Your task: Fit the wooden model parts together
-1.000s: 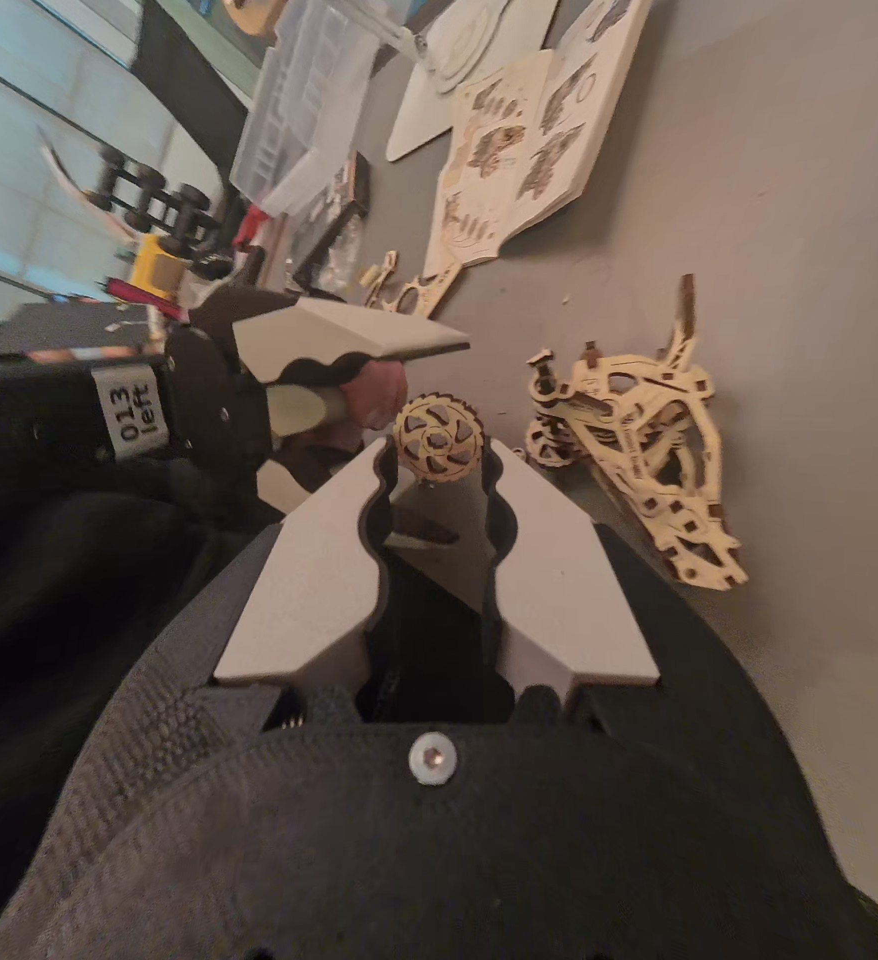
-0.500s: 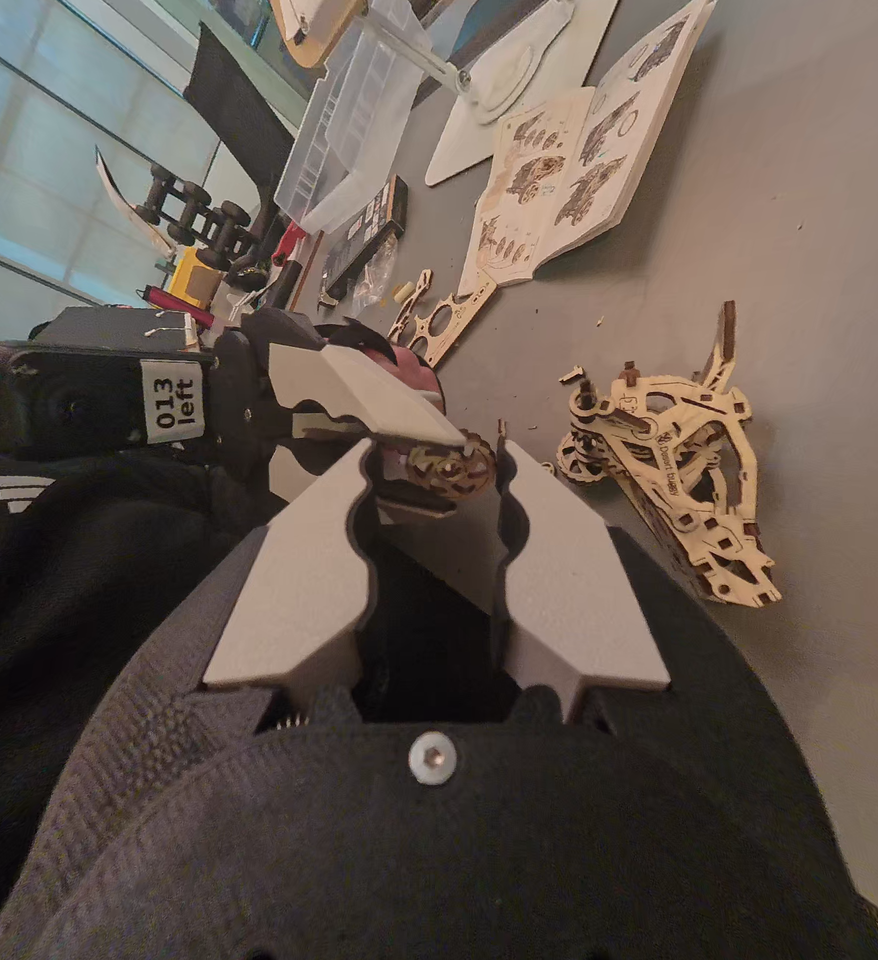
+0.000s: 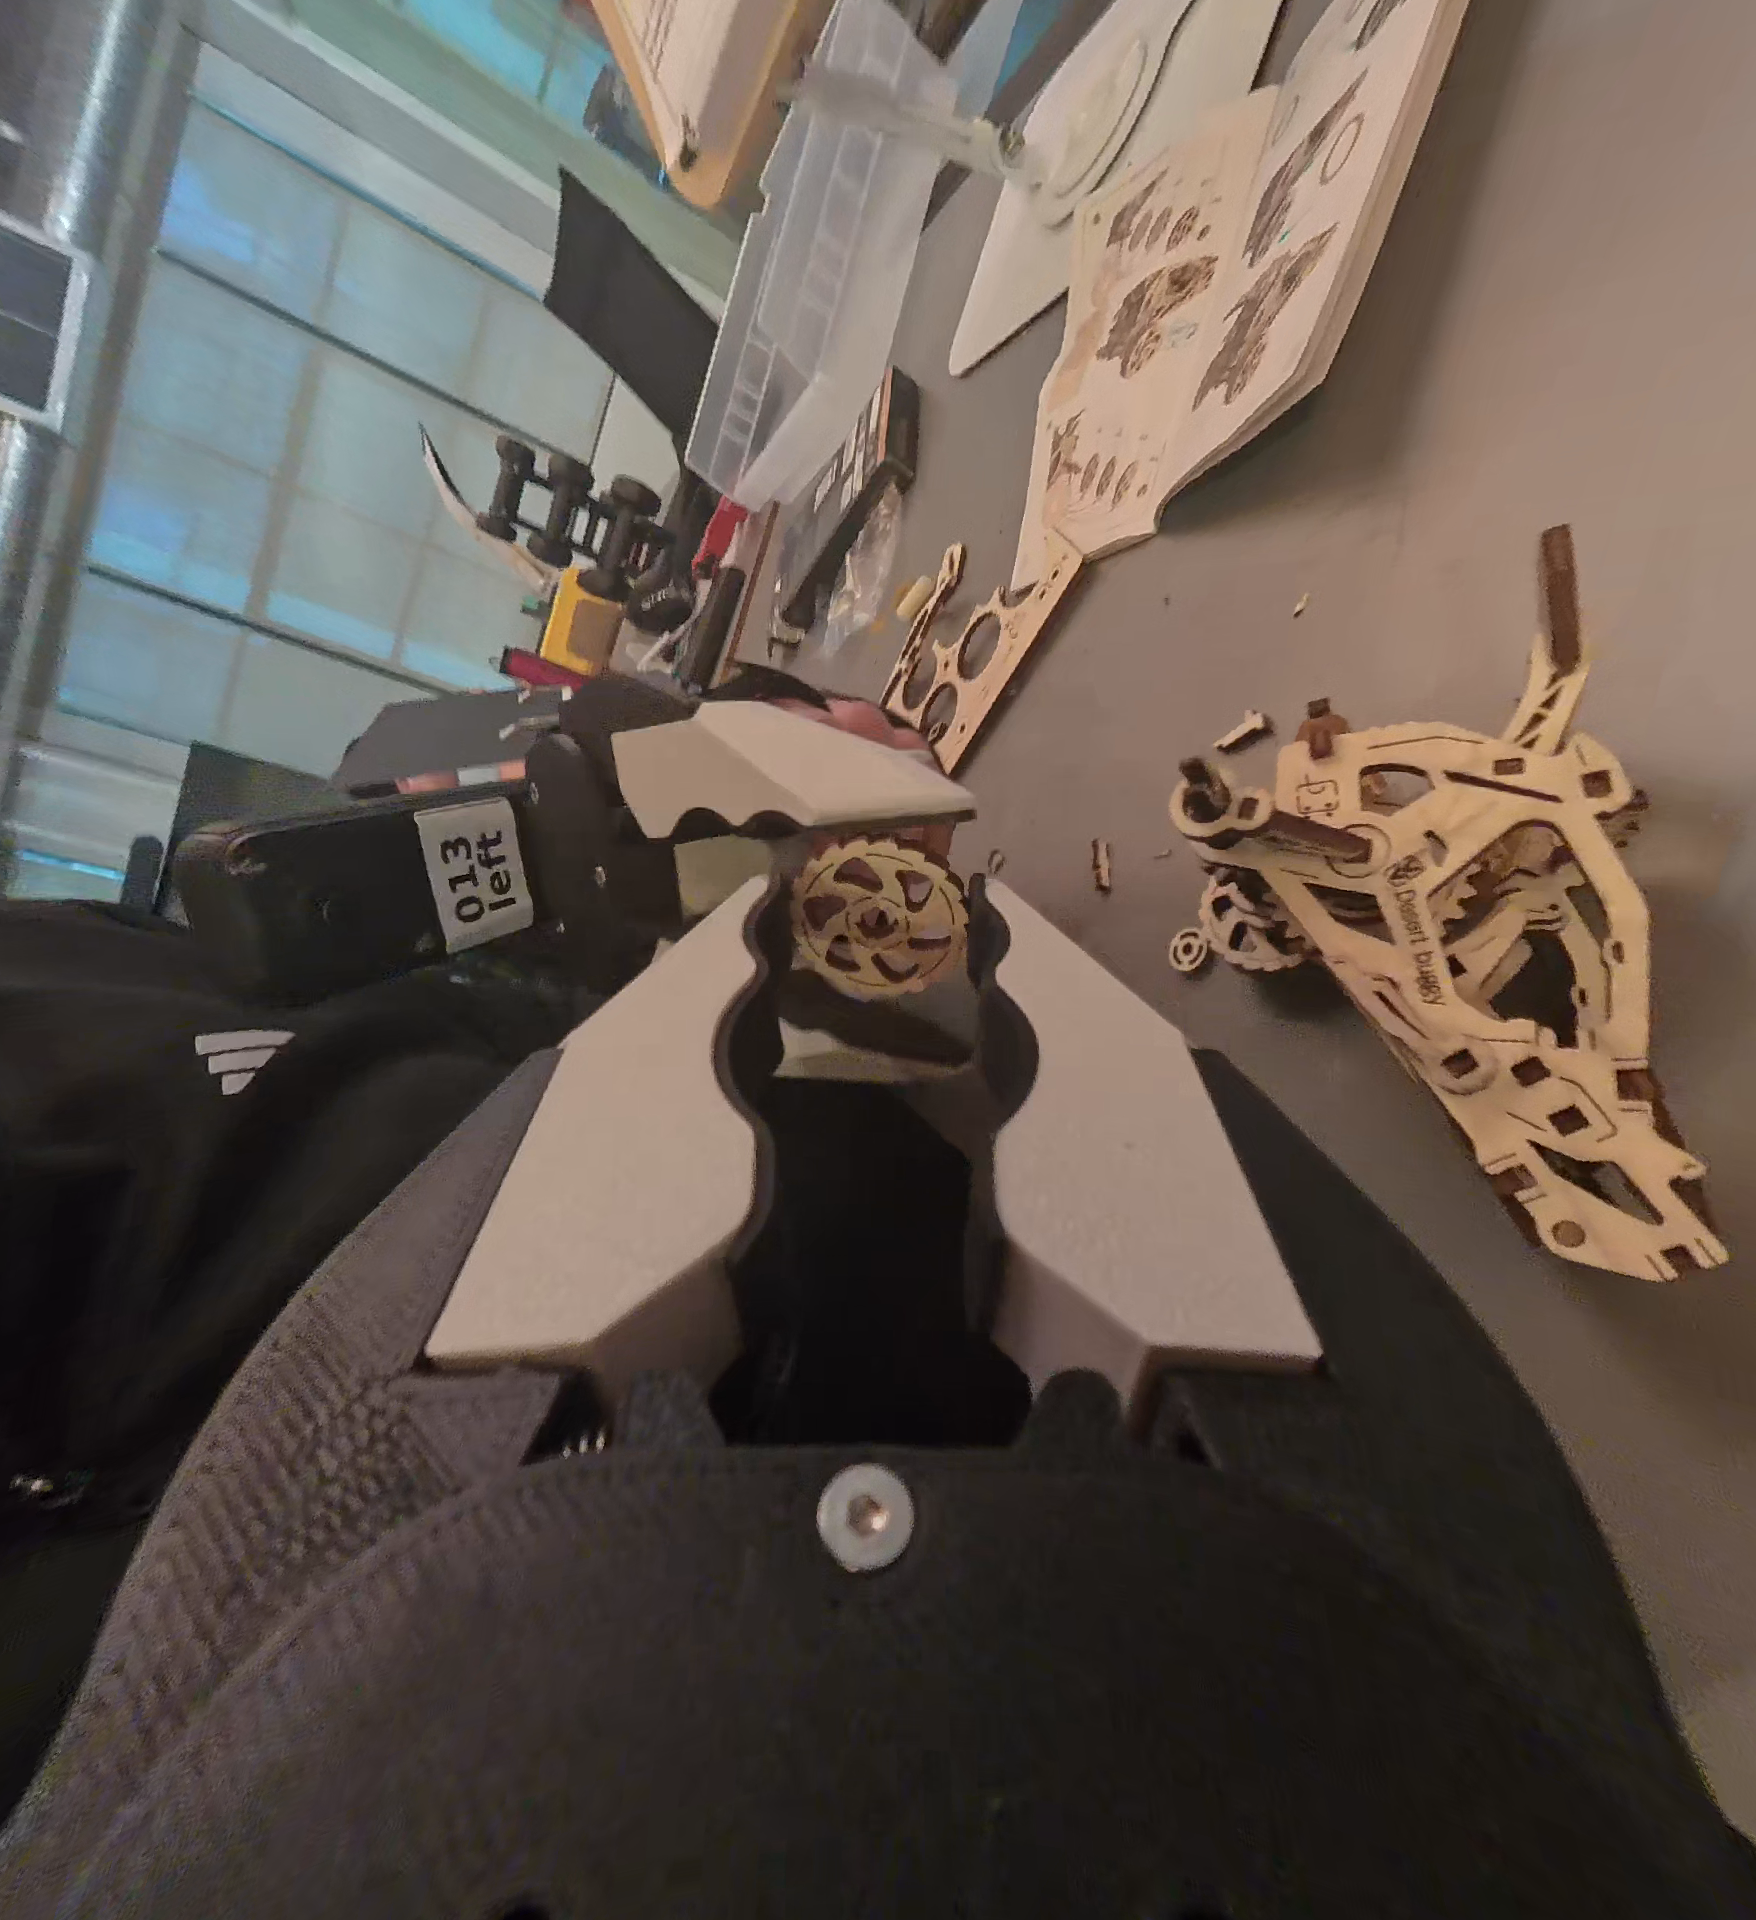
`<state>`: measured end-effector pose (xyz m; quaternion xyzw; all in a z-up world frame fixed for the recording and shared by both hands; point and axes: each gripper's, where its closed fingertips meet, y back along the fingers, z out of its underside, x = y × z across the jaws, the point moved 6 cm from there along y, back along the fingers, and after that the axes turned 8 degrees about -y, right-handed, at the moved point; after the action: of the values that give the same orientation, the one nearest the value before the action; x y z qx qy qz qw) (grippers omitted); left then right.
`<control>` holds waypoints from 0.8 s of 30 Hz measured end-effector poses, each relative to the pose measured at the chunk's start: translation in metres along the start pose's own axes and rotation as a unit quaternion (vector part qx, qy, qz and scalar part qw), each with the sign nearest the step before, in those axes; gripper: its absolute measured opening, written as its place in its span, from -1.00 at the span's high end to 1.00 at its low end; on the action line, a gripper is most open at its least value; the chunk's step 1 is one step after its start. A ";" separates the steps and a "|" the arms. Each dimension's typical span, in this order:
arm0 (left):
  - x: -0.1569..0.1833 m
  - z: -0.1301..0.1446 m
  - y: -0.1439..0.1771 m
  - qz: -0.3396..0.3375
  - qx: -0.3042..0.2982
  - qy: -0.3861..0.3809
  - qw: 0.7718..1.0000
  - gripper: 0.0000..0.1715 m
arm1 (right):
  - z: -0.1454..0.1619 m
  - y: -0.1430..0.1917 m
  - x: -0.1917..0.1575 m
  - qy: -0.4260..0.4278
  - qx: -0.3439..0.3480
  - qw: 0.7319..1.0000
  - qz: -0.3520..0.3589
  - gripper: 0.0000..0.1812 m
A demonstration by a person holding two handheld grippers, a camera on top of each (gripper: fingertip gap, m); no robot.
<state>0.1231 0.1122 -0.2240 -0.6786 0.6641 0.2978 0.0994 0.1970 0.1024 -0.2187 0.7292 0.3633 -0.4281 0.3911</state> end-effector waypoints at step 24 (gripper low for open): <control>-0.012 0.015 -0.013 -0.061 -0.014 0.090 0.994 0.47 | -0.005 0.021 -0.021 0.207 0.031 0.953 0.220 0.65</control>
<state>0.1325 0.1311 -0.2328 -0.7432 0.6234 0.2382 0.0473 0.2091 0.0941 -0.1925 0.8753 0.2537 -0.1821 0.3692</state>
